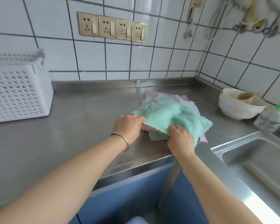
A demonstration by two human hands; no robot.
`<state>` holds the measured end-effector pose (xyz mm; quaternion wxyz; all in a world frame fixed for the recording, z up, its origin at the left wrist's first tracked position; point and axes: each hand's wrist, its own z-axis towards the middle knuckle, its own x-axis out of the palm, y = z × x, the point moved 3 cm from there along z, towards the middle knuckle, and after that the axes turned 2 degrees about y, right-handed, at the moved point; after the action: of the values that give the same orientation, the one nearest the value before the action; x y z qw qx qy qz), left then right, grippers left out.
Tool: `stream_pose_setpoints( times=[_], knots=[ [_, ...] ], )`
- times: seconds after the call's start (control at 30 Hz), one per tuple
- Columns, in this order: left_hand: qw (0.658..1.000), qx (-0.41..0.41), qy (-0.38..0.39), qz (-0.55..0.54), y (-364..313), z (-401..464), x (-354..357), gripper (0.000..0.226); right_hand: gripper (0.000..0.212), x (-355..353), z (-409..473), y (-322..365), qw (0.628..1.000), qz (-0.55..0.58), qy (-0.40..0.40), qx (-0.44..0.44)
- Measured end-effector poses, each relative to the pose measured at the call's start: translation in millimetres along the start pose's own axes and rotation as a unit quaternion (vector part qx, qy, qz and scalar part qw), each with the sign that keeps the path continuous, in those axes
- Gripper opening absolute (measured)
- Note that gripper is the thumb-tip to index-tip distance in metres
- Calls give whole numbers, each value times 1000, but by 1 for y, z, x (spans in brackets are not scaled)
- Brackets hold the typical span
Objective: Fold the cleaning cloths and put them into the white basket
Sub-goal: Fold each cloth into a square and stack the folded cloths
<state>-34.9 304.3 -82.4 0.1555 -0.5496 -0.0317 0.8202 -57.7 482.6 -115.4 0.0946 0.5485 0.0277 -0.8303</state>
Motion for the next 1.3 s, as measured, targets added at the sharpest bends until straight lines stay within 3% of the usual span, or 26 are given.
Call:
stream_pose_setpoints(
  times=[0.17, 0.23, 0.33, 0.5, 0.7, 0.9, 1.0, 1.1, 1.17, 1.3],
  knots=[
    [997, -63, -15, -43, 23, -10, -25, 30, 28, -27, -2, -24, 999, 33, 21, 27],
    [994, -75, -50, -62, 36, -5, -55, 31, 32, -57, 16, -24, 995, 95, -31, 5],
    [987, -84, -104, -86, 66, -1, -104, 29, 30, -97, 45, -2, 987, 117, -100, -49],
    [972, -133, -162, -108, 131, 3, -166, 24, 26, -131, 95, 50, 991, 77, -82, -78],
    [960, -200, -172, -89, 185, 3, -206, 19, 19, -122, 135, 112, 960, 273, -34, -61],
    [944, -174, -276, -50, 185, -37, -255, 17, 15, -130, 137, 135, 901, 422, -41, -96],
    [962, -129, -234, -64, 183, -83, -238, 13, 20, -117, 105, 130, 880, 457, 27, -129],
    [982, -128, -98, -95, 193, -133, -187, 9, 28, -74, 65, 120, 873, 432, 179, -136],
    [981, -157, 6, -111, 203, -163, -147, 20, 29, -39, 39, 114, 866, 394, 277, -137],
    [961, -197, 153, -117, 203, -204, -83, 22, 74, 11, -1, 100, 854, 328, 377, -147]
  ],
)
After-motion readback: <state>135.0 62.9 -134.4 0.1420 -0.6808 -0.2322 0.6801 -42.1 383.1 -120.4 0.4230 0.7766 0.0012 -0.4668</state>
